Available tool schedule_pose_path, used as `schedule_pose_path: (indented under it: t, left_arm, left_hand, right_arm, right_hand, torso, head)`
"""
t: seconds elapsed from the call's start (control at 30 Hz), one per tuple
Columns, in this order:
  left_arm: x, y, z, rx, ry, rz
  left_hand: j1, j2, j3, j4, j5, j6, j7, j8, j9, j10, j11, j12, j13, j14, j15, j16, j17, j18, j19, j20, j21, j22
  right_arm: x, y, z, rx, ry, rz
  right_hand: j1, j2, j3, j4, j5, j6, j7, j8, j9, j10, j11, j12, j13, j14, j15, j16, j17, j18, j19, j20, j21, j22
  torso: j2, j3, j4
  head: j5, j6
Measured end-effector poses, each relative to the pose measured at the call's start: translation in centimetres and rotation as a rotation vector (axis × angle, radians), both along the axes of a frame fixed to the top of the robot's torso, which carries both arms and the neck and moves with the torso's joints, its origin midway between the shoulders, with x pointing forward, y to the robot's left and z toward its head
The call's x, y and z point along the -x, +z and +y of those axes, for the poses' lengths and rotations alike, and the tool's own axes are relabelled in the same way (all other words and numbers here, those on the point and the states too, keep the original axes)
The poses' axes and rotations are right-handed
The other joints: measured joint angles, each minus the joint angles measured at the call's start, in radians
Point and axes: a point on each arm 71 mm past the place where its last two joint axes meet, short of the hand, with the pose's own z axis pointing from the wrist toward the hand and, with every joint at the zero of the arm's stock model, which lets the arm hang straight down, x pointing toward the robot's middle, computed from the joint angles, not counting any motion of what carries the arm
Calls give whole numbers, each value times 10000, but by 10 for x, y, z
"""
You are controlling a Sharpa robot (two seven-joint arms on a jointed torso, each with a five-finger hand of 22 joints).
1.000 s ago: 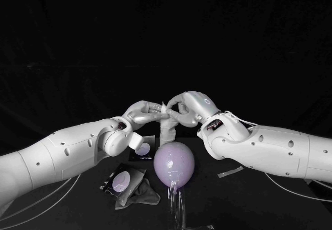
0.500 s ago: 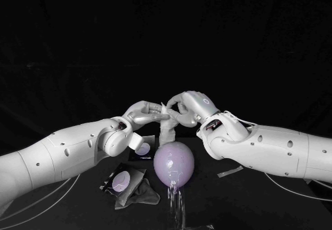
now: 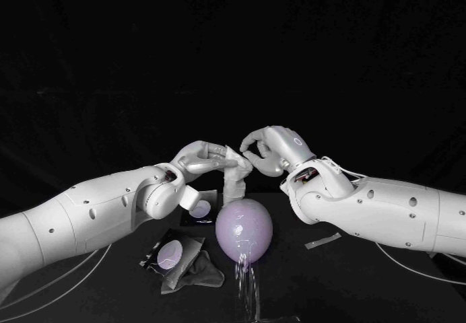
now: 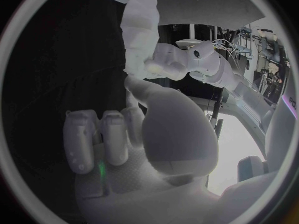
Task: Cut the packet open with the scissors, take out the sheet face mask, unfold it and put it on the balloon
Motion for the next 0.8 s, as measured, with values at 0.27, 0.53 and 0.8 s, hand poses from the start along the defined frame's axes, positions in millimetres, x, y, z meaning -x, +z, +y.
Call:
schedule_pose_path:
  t: [0.27, 0.53, 0.8]
  left_arm:
    - [0, 0, 1, 13, 4, -18]
    - [0, 0, 1, 11, 24, -25]
    - [0, 0, 1, 15, 14, -28]
  left_hand:
    - [-1, -1, 0, 1, 35, 0, 0, 0, -30, 0, 0, 0, 1, 19, -17, 0, -2, 111, 0, 0, -1, 0]
    - [-2, -2, -1, 1, 35, -2, -1, -1, -31, 0, 0, -11, 1, 19, -15, 0, 13, 115, 0, 0, 49, 15]
    - [-5, -5, -1, 1, 34, -2, -2, -1, -39, 0, 0, -45, 5, 31, 0, 0, 12, 110, 0, 0, 48, 15]
  right_arm:
    - [-1, 2, -15, -847, -437, 166]
    - [-2, 3, -27, -1445, -735, 455]
    - [-2, -1, -17, -1407, -290, 1159]
  right_hand:
    - [-158, 21, 66, -45, 0, -20, -19, 118, 81, -1, -1, 74, -9, 32, -32, -27, 4, 1, 7, -41, 0, 3]
    - [-290, 61, 218, -25, -2, -172, 48, 189, 204, -2, -2, -284, -24, 33, -32, 8, 8, 1, 6, -41, -135, 2]
    - [-2297, -1039, -1176, 1179, 17, -1263, 548, -496, -144, -343, 385, -1637, -19, 32, 226, 6, 8, 0, -8, 125, -582, -5]
  torso:
    - [-1, 4, -1]
    - [-6, 3, -8]
    - [-6, 0, -8]
  head:
    - [14, -12]
    - [26, 7]
    - [6, 7]
